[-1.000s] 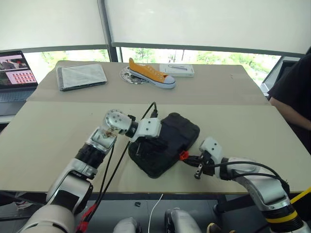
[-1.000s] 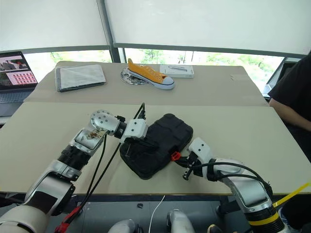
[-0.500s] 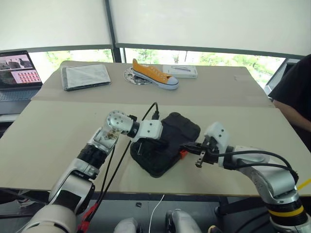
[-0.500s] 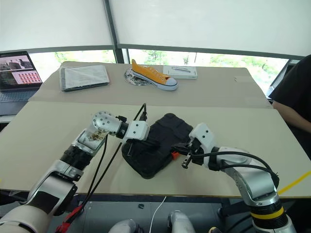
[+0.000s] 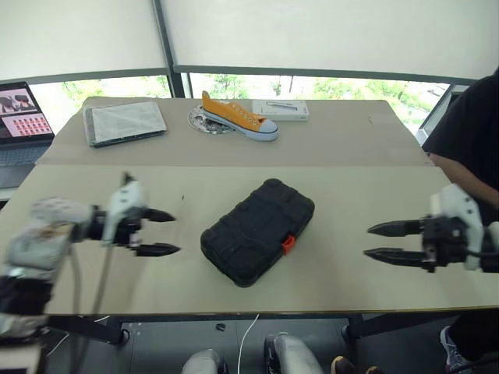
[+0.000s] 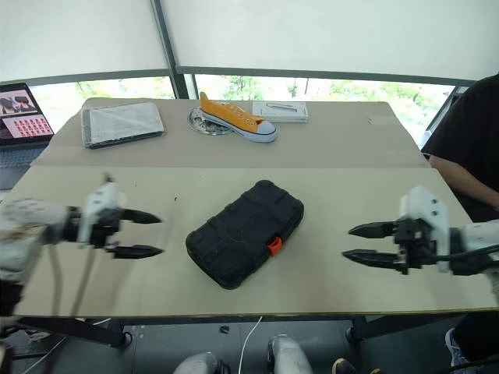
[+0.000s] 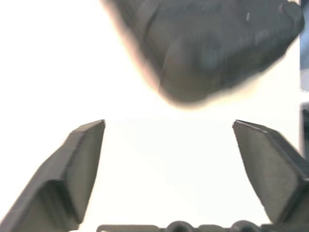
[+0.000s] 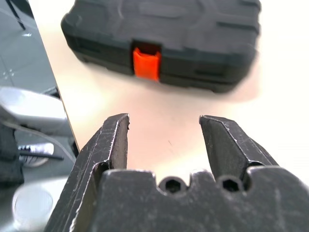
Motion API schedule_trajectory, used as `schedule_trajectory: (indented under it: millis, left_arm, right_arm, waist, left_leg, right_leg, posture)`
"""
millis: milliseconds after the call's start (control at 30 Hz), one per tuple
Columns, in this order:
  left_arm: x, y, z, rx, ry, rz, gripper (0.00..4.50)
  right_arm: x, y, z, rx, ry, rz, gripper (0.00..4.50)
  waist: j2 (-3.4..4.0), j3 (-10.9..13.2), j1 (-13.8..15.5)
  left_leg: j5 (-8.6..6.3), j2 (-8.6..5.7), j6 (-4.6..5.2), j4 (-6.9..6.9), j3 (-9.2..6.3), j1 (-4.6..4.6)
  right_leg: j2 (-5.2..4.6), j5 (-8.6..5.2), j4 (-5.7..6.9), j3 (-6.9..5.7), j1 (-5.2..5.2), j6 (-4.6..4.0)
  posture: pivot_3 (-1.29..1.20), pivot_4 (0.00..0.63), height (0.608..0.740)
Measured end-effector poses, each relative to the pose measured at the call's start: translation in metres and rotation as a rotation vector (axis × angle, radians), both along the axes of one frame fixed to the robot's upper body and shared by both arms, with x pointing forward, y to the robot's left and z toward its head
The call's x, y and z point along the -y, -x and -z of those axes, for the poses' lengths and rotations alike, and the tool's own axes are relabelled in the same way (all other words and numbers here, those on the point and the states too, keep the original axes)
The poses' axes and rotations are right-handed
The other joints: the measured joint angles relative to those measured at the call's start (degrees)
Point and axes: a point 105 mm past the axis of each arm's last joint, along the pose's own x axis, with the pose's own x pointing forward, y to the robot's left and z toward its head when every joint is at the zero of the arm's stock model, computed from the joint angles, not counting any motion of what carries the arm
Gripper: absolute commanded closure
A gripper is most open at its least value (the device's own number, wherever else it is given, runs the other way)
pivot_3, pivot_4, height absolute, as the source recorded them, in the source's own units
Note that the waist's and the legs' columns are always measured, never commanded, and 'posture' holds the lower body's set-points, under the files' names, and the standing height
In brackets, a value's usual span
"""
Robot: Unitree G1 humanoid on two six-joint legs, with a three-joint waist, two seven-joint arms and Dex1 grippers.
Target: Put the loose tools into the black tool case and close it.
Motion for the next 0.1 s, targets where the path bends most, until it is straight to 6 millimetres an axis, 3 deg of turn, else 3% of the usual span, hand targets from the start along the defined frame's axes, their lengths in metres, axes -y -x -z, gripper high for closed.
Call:
schedule_trajectory:
  millis: [100]
  left_arm:
    - [-0.0089,0.0106,-0.0104,0.015,0.049,-0.062,0.08]
  right_arm:
    - [0.0035,0.0005,-0.0032,-0.016,-0.03,-0.022,1.2]
  waist:
    - [0.13,0.07,0.87]
  left_leg:
    - [-0.01,-0.06,0.0,-0.02,0.03,0.0]
  right_leg:
    - [-0.29,0.0,-0.02,0.01,0.0,0.0]
  posture:
    - [0.0,0.15,0.733]
